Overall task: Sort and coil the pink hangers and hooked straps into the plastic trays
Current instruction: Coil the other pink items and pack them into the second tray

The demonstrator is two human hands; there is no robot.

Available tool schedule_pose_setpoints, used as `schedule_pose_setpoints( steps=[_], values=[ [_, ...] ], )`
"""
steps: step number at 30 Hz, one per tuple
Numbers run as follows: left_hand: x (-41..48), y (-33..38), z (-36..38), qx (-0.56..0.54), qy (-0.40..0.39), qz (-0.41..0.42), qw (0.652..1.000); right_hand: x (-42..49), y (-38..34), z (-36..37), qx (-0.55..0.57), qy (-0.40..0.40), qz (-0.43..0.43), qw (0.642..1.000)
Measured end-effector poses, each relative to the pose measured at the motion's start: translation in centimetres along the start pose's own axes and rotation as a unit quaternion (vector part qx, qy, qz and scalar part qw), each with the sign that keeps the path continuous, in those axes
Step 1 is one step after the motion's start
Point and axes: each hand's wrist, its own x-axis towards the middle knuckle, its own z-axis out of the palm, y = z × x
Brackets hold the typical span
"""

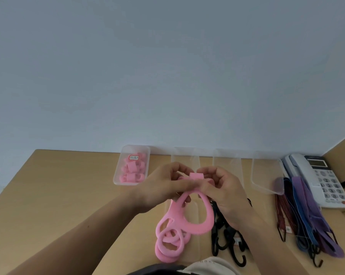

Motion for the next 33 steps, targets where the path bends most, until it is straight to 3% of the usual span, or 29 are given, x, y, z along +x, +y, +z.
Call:
schedule_pose_setpoints(
  steps=[8, 18, 27, 33],
  values=[
    [0.18, -0.11, -0.49, -0.055, -0.007, -0.026, 0.998, -0.41, -0.18, 0.34, -0.014, -0.031, -0.014, 0.999],
    [0.38, -0.60, -0.60, -0.021, 0.024, 0.059, 0.998, -0.12, -0.35, 0.34, 0.010, -0.026, 0.036, 0.999],
    [0.26, -0.41, -0.50, 0.044, 0.003, 0.000, 0.999, -0.44, -0.19, 0.05, -0.017, -0.015, 0.000, 1.000],
    [-0.09, -0.07, -0.26, -0.018, -0.029, -0.028, 0.999, -0.91, -0.10, -0.17, -0.027, -0.008, -0.008, 1.000]
  ],
)
